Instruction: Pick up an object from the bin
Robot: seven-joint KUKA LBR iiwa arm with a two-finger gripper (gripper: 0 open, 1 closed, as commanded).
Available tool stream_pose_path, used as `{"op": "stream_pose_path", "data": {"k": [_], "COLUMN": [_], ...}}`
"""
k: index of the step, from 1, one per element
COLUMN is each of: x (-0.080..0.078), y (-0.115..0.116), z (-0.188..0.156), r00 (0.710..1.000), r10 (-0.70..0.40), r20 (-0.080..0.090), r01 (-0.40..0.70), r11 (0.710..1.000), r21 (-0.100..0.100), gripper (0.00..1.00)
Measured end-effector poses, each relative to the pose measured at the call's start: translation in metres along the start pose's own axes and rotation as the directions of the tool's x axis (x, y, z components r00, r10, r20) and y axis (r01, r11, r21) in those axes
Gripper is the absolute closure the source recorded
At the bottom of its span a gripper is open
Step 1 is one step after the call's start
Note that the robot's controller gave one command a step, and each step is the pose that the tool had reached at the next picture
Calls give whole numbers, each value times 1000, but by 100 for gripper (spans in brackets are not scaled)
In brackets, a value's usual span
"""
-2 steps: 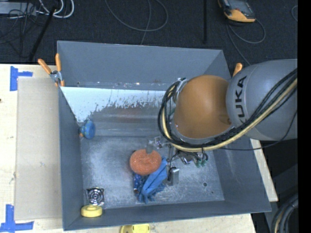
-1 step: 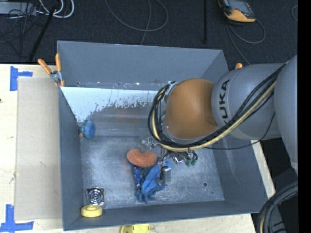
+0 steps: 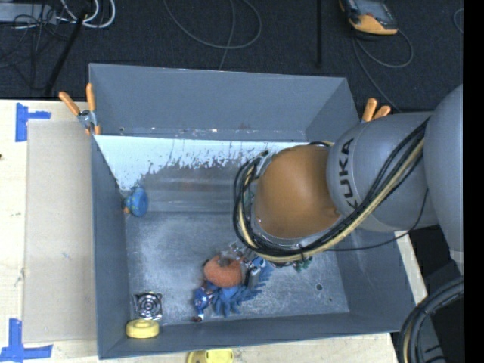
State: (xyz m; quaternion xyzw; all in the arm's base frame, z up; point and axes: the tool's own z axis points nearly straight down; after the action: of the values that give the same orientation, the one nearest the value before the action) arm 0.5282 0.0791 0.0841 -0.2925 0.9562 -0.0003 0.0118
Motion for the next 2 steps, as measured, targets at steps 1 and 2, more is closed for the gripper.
{"op": "stream_pose_path", "data": {"k": [1,2], "x": [2,2], "y": [1,2], "z": [2,0], "r00": [997,996], "r10": [-79,-94], "r20": [5,2], "r01": [79,94], "r11": [997,996], "r21": [2,0], "gripper": [100,100]}}
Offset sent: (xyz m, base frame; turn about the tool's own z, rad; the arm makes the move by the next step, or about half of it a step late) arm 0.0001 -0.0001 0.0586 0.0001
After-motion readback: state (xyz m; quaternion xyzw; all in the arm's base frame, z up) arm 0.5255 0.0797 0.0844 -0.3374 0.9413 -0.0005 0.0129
